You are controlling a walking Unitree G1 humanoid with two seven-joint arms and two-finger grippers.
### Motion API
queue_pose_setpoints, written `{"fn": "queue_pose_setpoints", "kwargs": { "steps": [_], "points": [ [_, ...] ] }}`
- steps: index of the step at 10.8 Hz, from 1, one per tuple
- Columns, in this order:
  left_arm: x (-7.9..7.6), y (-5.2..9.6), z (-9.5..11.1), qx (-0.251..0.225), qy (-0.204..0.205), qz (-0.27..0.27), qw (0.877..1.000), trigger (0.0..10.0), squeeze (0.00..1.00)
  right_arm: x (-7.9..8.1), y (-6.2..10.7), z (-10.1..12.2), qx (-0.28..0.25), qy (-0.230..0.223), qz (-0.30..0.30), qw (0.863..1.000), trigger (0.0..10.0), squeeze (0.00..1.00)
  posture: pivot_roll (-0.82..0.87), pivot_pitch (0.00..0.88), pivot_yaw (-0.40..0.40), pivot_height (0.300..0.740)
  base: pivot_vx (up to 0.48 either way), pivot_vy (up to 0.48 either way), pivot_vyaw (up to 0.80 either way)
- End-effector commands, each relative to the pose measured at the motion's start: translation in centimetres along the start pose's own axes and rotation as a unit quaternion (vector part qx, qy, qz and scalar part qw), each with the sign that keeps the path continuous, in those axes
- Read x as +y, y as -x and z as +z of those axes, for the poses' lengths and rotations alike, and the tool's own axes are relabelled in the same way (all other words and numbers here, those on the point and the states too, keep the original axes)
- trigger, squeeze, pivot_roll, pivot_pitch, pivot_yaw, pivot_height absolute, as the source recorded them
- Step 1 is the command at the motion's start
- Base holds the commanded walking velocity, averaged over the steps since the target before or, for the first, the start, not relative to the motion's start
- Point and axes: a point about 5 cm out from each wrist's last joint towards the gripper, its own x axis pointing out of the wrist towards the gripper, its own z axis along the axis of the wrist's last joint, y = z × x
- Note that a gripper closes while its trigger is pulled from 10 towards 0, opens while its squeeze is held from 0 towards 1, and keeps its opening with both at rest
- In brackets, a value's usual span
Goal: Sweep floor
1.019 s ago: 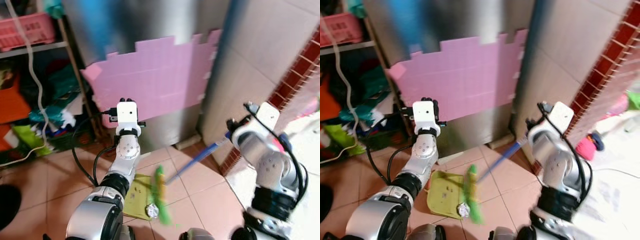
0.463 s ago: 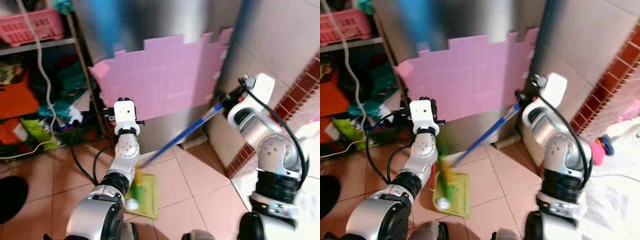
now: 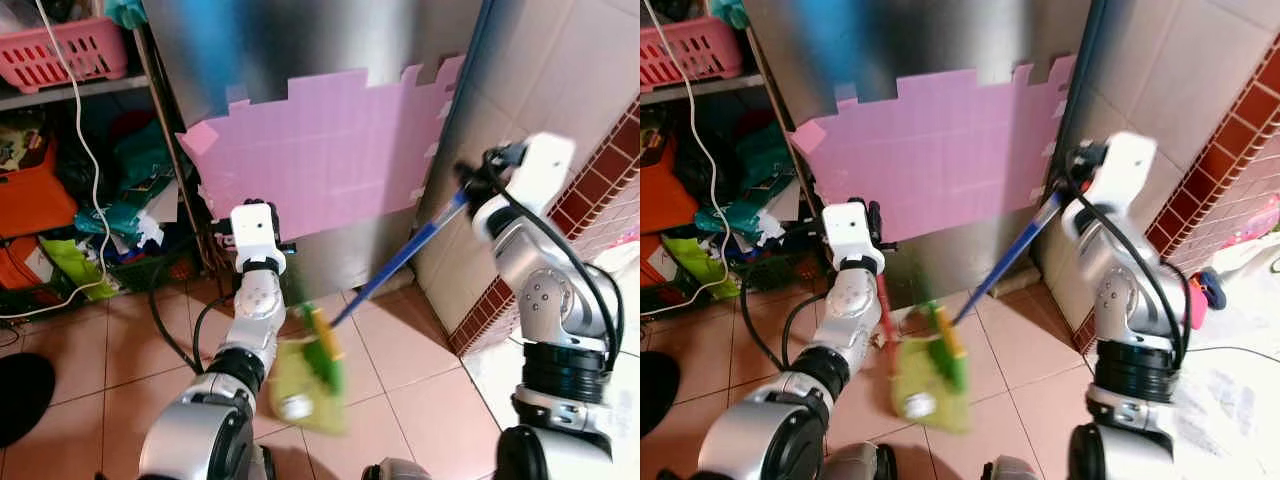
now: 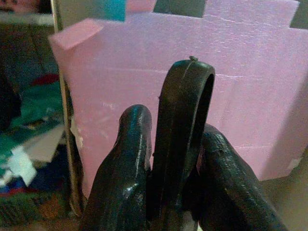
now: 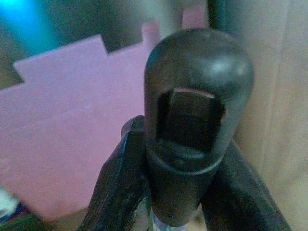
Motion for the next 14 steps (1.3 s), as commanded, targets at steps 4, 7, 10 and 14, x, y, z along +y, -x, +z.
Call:
{"fn": "queue_pose_setpoints", "kwargs": {
  "steps": [4,7,10,14],
  "points": [
    [0.4,-0.8,2.6,-0.064,0.028,-0.014,0.997,10.0,0.00,-1.4,-0.5,4.0,-0.143,0.126,-0.026,0.981,10.0,0.00,-0.19,0.000,0.012,0.740,0.000,0.000,0.00],
    [0.5,-0.6,3.1,-0.074,0.049,-0.034,0.995,10.0,0.00,-1.8,-0.6,3.7,-0.162,0.192,-0.035,0.967,10.0,0.00,-0.18,0.000,0.015,0.740,0.000,0.000,0.00],
    [1.2,-0.3,5.1,-0.119,0.031,-0.020,0.992,10.0,0.00,-2.5,-0.5,0.9,-0.115,0.198,-0.028,0.973,10.0,0.00,-0.16,0.000,0.016,0.740,0.000,0.000,0.00],
    [3.9,0.7,7.8,-0.173,-0.048,0.055,0.982,10.0,0.00,-2.5,-0.5,-1.6,-0.055,0.194,0.063,0.978,10.0,0.00,-0.14,0.000,0.013,0.740,0.000,0.000,0.00]
  ]
}}
